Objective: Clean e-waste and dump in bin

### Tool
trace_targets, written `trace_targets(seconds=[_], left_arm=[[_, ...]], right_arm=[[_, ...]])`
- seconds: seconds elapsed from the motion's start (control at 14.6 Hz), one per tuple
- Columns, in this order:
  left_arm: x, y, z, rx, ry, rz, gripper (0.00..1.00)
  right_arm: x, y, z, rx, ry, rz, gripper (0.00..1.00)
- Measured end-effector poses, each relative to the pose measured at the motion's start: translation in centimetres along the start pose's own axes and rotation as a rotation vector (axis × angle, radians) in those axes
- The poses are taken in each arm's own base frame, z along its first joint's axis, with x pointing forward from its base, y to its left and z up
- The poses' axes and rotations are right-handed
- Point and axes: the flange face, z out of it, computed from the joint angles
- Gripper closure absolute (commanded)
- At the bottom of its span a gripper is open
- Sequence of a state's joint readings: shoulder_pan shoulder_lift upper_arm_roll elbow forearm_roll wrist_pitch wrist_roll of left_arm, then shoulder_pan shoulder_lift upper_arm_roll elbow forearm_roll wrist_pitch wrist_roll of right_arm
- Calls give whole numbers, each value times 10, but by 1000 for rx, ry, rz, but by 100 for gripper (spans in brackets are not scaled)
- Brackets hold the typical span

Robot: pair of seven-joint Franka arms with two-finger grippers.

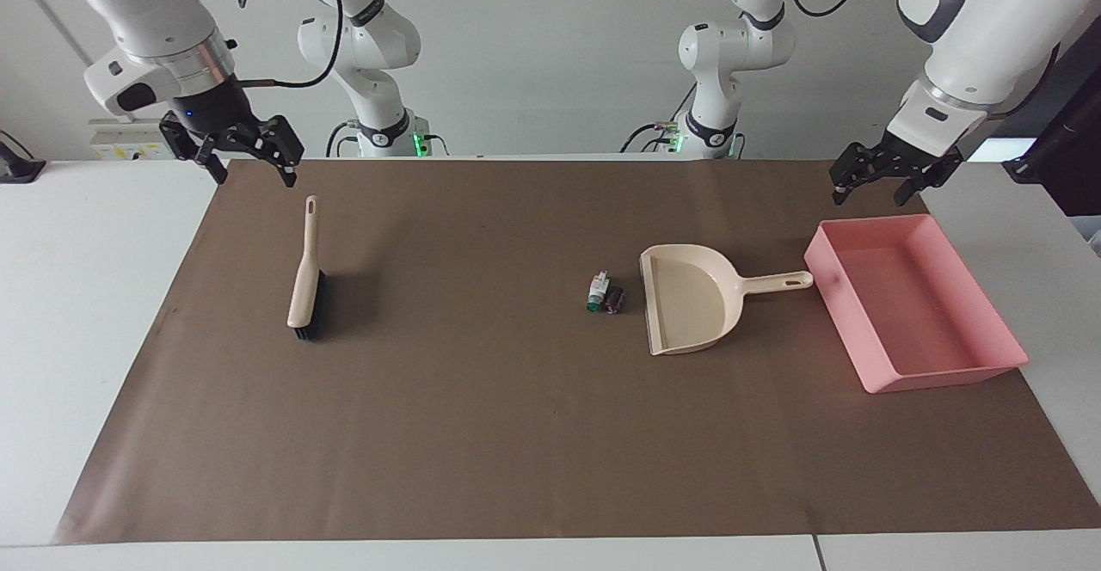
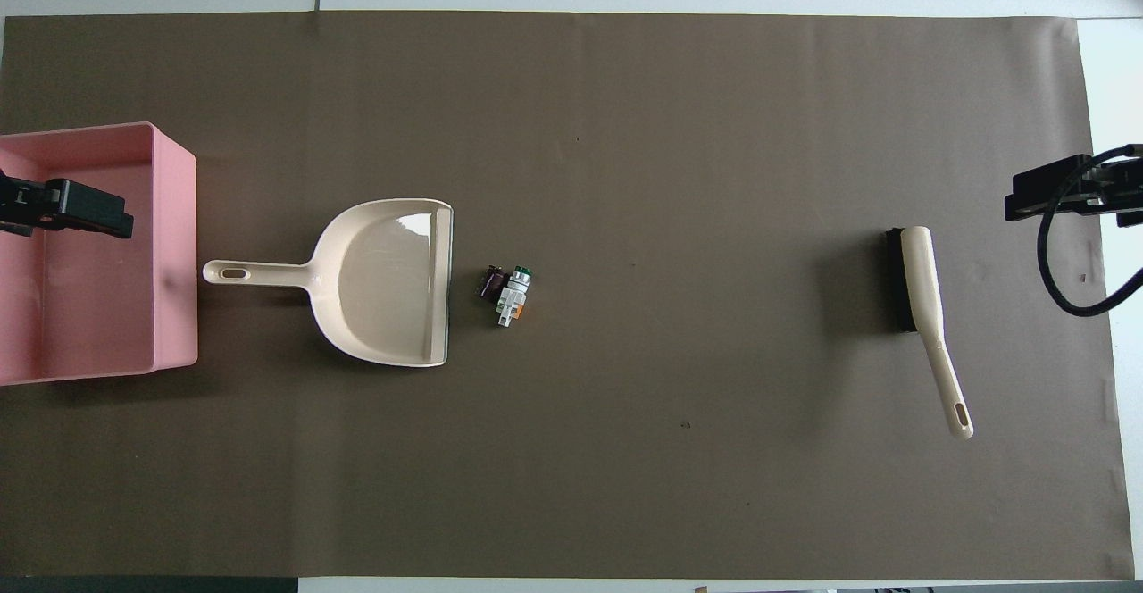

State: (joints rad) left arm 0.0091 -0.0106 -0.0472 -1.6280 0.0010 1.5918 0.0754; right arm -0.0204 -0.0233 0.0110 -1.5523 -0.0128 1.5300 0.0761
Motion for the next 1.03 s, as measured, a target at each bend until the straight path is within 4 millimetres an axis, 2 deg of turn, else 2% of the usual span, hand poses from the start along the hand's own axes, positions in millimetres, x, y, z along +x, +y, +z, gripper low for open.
trace_targets(seconds=[0.48,0.75,0.89,1.03], left_arm=[[0,2,0,0,0,4,2],[0,1,0,0,0,2,1],[0,1,0,0,0,2,1],[0,1,0,0,-1,2,2]], right_arm=[[0,0,1,0,-2,0,0],[-1,1,14,-2,-30,2,0],[-5,6,28,-3,-41,11,0],[-16,22,68,-1,-20,28,0]])
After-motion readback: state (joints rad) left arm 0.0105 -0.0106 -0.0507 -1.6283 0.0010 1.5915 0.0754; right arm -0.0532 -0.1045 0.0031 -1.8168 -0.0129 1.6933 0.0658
